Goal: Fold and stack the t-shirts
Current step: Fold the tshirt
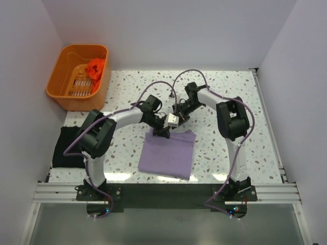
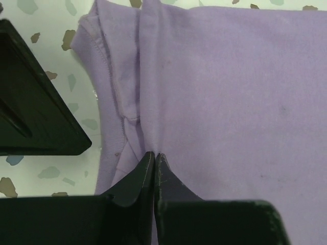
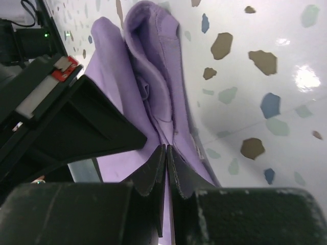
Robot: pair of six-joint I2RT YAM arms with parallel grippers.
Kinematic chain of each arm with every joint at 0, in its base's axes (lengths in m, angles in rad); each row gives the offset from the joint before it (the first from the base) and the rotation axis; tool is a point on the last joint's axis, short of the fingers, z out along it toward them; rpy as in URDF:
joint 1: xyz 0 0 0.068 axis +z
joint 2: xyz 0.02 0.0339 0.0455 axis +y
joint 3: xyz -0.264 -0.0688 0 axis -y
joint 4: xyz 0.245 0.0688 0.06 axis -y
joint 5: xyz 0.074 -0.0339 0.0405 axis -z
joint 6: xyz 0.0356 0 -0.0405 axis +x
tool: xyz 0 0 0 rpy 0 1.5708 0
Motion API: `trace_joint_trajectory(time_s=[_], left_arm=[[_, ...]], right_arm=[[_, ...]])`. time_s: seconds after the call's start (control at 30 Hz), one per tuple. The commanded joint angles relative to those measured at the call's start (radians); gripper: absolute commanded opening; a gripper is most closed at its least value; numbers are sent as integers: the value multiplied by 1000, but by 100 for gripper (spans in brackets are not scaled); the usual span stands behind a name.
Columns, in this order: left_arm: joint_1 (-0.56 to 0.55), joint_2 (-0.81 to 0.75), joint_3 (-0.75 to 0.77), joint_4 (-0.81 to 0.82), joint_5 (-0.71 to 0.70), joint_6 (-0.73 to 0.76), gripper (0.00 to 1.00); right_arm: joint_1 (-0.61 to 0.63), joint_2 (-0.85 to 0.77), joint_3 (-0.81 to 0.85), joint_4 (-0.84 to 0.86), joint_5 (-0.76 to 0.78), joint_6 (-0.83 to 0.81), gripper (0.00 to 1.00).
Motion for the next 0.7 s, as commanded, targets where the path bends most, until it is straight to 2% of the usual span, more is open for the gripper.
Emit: trace_joint_trajectory(time_s=[0.0,0.23,0.67], left_arm=[[-22,-120,-42,78,-4,11,0],[-76,-237,-204,241,-153,5,0],[-91,-330,-275,505,-276,-23,0]], right_arm=[[30,38,49,-74,-57,-52,7],[50,176,130,-246,-57,-179,6],[52,333,204,-382,-54,-324,5]])
